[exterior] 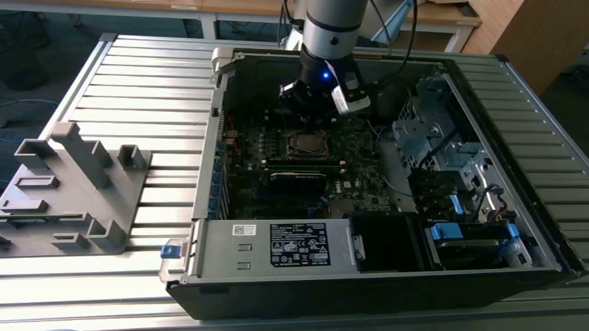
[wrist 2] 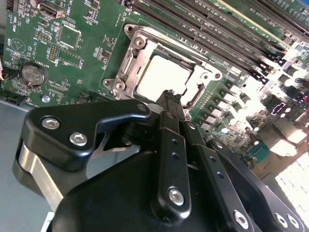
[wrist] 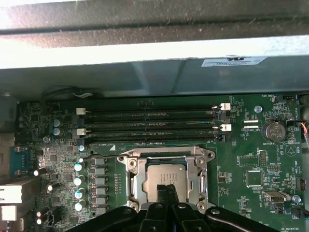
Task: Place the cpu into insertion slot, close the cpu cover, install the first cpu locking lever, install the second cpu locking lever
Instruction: 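Install the first cpu locking lever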
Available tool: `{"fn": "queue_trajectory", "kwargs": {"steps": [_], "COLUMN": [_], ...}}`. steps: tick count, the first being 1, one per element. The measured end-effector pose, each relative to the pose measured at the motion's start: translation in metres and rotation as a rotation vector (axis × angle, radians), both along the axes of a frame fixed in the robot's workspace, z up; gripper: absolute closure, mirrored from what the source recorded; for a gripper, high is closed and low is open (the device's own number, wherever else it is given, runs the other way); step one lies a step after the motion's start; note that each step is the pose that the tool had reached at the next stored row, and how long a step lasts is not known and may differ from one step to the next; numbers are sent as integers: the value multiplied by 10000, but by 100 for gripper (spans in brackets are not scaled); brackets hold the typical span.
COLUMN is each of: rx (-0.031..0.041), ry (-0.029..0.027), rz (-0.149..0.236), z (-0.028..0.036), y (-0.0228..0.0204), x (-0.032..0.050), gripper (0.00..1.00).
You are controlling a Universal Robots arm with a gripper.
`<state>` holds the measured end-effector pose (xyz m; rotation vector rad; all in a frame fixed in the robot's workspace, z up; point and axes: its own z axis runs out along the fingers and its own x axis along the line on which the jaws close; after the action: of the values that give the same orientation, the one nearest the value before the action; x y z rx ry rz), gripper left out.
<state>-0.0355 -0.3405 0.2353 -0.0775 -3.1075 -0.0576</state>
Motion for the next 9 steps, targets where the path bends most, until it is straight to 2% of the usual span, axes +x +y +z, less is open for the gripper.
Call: {"fn": "queue_trajectory", "kwargs": {"steps": [6,9], "rx": [0,1], "ry": [0,-3], "rz": [-2,0], "z": [5,3], "y": [0,0], "x": [-5,-47], "gripper": [89,89]}}
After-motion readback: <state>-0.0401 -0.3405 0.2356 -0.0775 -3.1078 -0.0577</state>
